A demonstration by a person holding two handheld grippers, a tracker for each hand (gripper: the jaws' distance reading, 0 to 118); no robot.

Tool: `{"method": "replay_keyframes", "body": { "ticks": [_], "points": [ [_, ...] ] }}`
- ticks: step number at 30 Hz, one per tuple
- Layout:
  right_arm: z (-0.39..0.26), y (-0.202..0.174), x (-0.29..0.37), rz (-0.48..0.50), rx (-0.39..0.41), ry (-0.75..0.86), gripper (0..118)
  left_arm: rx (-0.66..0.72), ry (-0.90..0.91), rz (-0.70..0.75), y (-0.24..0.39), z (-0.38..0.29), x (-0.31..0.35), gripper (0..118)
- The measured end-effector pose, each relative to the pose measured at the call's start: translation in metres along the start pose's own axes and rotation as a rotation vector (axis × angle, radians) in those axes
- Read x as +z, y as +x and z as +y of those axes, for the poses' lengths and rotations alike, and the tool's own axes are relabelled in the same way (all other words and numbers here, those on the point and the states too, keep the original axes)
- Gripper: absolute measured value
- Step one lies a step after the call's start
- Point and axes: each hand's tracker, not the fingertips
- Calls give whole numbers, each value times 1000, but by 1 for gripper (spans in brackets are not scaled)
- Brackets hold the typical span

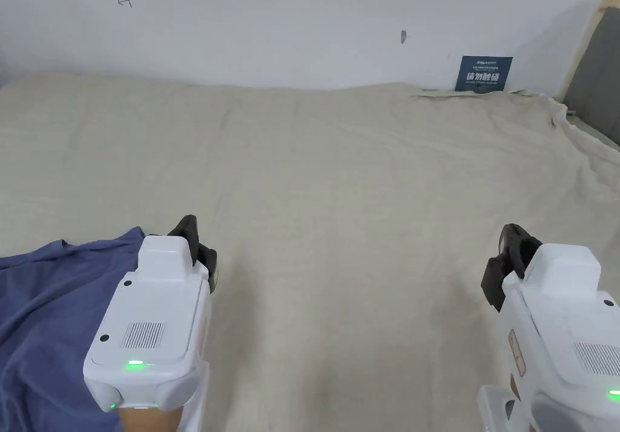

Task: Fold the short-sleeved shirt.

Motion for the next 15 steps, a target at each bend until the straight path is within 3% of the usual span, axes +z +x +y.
{"method": "replay_keyframes", "body": {
  "ticks": [2, 4, 6, 8, 10, 11, 13, 15],
  "points": [
    [5, -8, 2, -31, 105, 20, 0, 144, -20, -25, -7, 5, -1, 0],
    [9, -25, 4, -116, 352, 72, 0, 412, -57, -101, -23, 10, -4, 0],
    [4, -44, 9, -196, 648, 169, 0, 813, -72, -212, -45, 5, -6, 0],
    [-4, -55, 12, -252, 853, 274, 0, 1156, -83, -313, -59, -10, -9, 0],
    [-13, -60, 14, -275, 995, 358, 0, 1351, -88, -344, -65, -21, -8, 0],
    [-14, -61, 17, -273, 1031, 373, 0, 1388, -88, -335, -63, -22, -5, 0],
    [-12, -58, 20, -247, 954, 352, 0, 1246, -71, -314, -58, -17, -1, 0],
    [-3, -51, 21, -200, 779, 284, 0, 933, -84, -256, -50, 1, 2, 0]
  ]
}}
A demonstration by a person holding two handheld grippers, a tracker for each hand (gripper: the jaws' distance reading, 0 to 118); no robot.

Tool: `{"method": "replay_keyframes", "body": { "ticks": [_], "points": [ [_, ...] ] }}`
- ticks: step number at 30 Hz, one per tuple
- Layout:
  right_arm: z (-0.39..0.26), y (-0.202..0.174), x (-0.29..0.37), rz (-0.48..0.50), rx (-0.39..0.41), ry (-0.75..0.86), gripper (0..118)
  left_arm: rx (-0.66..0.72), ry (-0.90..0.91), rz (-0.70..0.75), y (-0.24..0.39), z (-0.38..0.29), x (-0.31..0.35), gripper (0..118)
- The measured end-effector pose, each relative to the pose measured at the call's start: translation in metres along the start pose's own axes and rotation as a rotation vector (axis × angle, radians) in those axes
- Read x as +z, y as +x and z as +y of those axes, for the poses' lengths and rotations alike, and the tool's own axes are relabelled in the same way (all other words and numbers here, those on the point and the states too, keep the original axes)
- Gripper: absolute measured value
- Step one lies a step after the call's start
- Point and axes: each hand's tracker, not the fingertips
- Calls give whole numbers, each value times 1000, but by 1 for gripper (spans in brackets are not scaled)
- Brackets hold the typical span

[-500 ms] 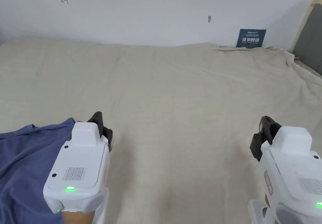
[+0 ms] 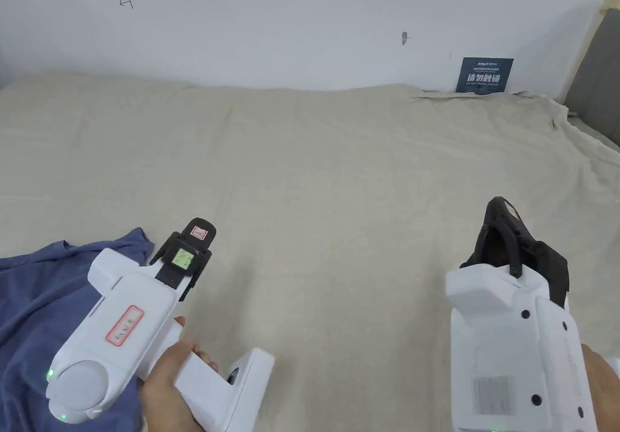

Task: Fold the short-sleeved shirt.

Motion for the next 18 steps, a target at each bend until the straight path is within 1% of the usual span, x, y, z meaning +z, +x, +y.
{"method": "replay_keyframes", "body": {
  "ticks": [1, 3, 5, 6, 8, 9, 10, 12, 15, 18],
  "points": [
    [0, 6, -2, 31, -91, -35, 0, -159, 11, 43, 13, -1, 0, 0],
    [-5, 19, -10, 87, -323, -135, 0, -492, 44, 122, 37, -9, -2, 0],
    [-10, 29, -15, 116, -497, -205, 0, -720, 72, 151, 48, -17, -4, 0],
    [-14, 33, -16, 132, -569, -237, 0, -806, 70, 177, 50, -23, -9, 0],
    [-20, 36, -18, 153, -673, -265, 0, -933, 82, 199, 52, -32, -12, 0],
    [-24, 37, -19, 165, -713, -286, 0, -991, 98, 225, 52, -38, -14, 0],
    [-26, 38, -20, 169, -730, -294, 0, -1021, 106, 244, 50, -39, -15, 0],
    [-32, 37, -21, 182, -771, -295, 0, -1044, 109, 237, 48, -43, -15, 0],
    [-36, 37, -23, 184, -784, -307, 0, -1047, 99, 238, 44, -43, -15, 0],
    [-18, 34, -16, 185, -793, -305, 0, -1029, 94, 233, 43, -41, -14, 0]
  ]
}}
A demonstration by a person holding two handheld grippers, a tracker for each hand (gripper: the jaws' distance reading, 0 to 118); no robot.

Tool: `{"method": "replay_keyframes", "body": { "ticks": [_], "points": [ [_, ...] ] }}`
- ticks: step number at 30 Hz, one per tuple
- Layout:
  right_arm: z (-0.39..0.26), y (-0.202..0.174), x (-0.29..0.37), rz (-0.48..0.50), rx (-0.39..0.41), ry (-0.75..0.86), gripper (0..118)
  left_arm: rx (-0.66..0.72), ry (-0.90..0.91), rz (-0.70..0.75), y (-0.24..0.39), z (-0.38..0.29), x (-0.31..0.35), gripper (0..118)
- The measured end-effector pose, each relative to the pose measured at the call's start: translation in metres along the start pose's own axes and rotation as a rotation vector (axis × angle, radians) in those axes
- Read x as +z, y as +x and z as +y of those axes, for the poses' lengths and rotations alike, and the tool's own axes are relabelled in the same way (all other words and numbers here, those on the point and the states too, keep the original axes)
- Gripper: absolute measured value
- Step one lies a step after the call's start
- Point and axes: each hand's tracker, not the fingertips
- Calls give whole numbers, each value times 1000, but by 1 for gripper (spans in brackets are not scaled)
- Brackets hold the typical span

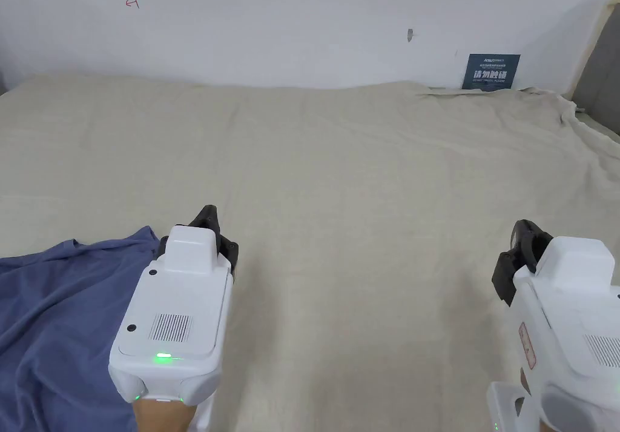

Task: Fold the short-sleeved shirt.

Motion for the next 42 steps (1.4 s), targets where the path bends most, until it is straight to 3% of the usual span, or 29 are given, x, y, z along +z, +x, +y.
{"method": "replay_keyframes", "body": {
  "ticks": [42],
  "points": [
    [13, -9, 0, 22, 23, 9, 0, 32, 1, 27, -14, 0, 2, 0]
  ]
}}
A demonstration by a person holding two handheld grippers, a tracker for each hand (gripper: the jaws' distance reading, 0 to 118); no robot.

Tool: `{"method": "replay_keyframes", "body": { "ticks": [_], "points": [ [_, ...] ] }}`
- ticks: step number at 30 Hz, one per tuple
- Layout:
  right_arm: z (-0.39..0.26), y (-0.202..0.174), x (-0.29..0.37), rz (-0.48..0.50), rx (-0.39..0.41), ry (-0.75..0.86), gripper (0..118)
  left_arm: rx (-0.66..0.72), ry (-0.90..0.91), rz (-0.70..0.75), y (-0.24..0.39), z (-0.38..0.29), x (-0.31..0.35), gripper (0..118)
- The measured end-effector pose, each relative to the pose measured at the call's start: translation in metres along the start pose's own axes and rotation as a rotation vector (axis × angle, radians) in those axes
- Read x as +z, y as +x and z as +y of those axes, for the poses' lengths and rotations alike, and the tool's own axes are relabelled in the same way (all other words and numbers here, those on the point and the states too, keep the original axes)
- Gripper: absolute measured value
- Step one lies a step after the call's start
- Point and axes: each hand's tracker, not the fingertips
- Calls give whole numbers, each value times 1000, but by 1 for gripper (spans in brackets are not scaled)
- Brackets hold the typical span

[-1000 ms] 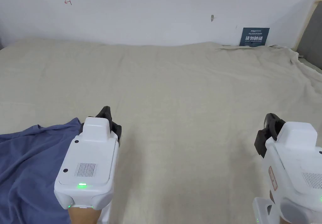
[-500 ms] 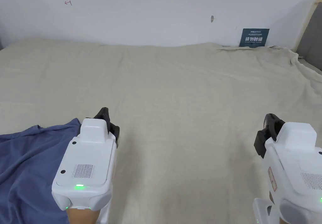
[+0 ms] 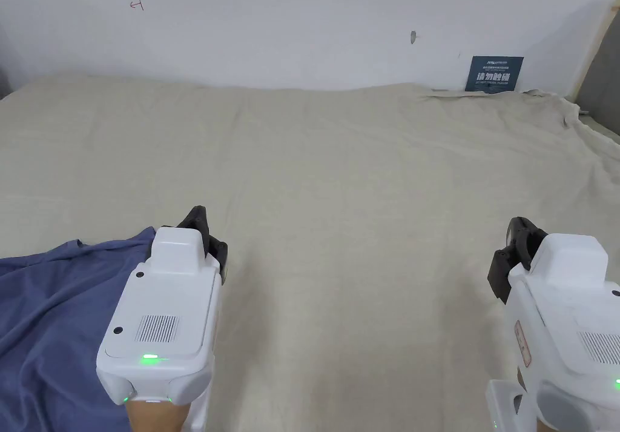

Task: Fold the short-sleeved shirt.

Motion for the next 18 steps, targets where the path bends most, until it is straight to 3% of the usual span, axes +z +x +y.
{"method": "replay_keyframes", "body": {
  "ticks": [7, 18],
  "points": [
    [4, -17, -11, 41, 14, 19, 0, 5, -4, 34, -21, -1, 3, 0],
    [20, -98, -24, 228, 29, 61, 0, 8, -4, 227, -100, -3, 30, 0]
  ]
}}
